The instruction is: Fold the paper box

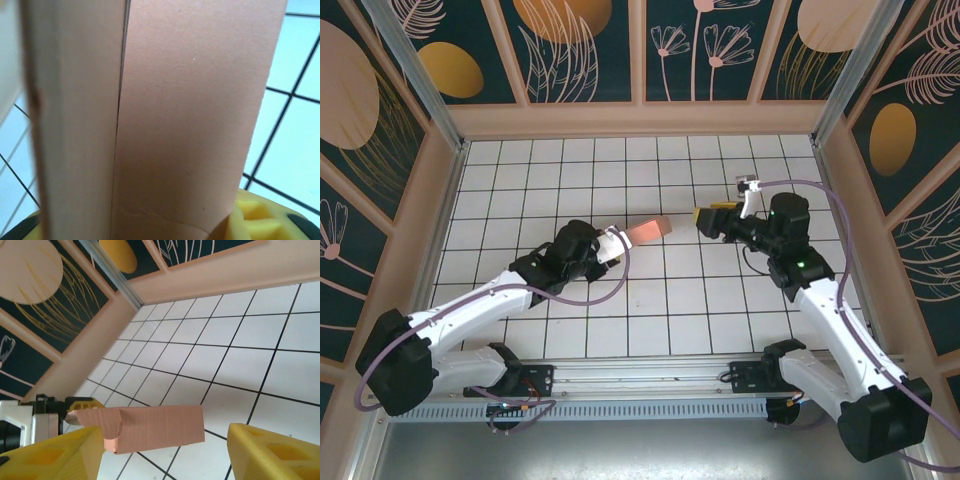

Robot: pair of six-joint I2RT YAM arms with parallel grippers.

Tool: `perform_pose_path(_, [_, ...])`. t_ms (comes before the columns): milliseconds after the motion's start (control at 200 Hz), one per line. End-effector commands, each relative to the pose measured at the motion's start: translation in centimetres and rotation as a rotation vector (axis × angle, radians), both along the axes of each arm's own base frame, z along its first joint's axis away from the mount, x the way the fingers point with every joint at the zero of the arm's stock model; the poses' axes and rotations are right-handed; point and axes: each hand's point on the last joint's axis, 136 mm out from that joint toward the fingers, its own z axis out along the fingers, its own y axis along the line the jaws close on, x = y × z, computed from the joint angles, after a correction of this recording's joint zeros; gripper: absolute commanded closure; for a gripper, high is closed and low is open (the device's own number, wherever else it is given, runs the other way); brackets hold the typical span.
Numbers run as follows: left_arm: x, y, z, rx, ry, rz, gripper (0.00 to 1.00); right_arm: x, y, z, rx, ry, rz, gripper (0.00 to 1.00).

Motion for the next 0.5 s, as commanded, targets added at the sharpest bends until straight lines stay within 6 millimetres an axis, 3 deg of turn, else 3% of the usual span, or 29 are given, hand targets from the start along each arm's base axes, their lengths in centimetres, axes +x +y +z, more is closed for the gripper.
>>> perform_pose_path(0, [-1.2,1.0,-0.2,0.047,0.092,0.014,0.71,-1.2,0.5,0.1,-0.181,-0.109,0.046,0.34])
perform_pose_path(240, [-2.6,1.5,-1.2,0.148,0.212,-0.029,0.73,-3.8,5.0,-0.3,-0.356,-0.288,0.197,0.33])
perform_pose_path(495, [-3.8,1.6,-3.0,0.201,0.318,-0.059,0.75,-3.6,6.6,-2.9,-0.485,-0.303,0.247,0.34])
